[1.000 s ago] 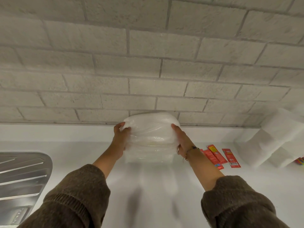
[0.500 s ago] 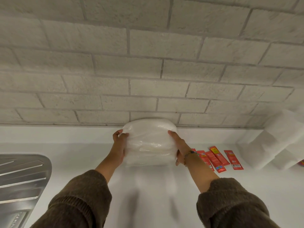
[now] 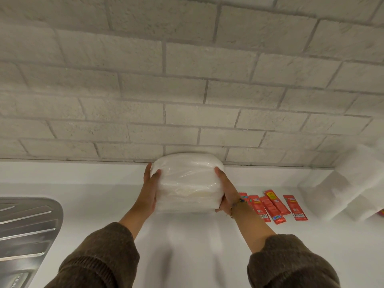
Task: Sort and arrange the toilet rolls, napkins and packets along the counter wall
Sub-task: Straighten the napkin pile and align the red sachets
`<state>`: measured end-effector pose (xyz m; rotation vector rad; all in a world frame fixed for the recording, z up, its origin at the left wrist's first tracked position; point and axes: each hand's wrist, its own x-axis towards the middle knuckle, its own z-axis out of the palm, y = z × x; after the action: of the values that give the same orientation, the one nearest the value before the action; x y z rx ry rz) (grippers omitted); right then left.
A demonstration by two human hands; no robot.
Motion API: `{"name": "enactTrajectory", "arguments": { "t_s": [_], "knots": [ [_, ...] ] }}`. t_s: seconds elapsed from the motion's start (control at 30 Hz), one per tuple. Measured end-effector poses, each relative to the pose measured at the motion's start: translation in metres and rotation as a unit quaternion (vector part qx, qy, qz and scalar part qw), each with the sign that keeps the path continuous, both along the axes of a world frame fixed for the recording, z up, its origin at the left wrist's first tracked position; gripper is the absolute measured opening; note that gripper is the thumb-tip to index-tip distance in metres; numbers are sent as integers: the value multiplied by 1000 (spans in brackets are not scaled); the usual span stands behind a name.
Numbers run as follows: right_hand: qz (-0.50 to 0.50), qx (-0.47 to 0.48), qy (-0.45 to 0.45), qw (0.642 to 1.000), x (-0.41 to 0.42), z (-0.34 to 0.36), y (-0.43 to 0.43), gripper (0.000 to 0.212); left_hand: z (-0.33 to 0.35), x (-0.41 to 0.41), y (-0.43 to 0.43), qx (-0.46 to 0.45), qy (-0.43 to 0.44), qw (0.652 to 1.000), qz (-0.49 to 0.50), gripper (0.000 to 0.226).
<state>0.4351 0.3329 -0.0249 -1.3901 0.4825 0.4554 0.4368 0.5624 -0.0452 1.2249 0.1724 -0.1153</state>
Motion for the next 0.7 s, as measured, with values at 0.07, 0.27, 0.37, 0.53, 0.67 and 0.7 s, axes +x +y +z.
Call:
{"name": "enactTrajectory", "arguments": {
  "t_s": [0.07, 0.27, 0.37, 0.53, 0.67, 0.7],
  "knots": [
    [12, 13, -10, 1000, -3, 4, 1, 77, 1, 0, -1, 4, 5, 1000, 5, 55],
    [31, -3, 0, 1000, 2, 5, -3, 100, 5, -2, 0, 12, 23, 1000, 4, 60],
    [29, -8, 12, 999, 2, 5, -2, 119, 7, -2, 1, 21, 36, 999, 4, 68],
    [-35, -52, -69, 996, -5, 17, -15, 84, 19, -8, 3, 101, 21, 993, 59, 67],
    [-91, -117, -143, 979, -26, 22, -33, 73, 26, -21, 9, 222, -61, 962, 150, 60],
    [-94, -135, -149, 975, -34, 20, -42, 75, 28, -29, 5, 242, -87, 953, 159, 57]
  ]
}}
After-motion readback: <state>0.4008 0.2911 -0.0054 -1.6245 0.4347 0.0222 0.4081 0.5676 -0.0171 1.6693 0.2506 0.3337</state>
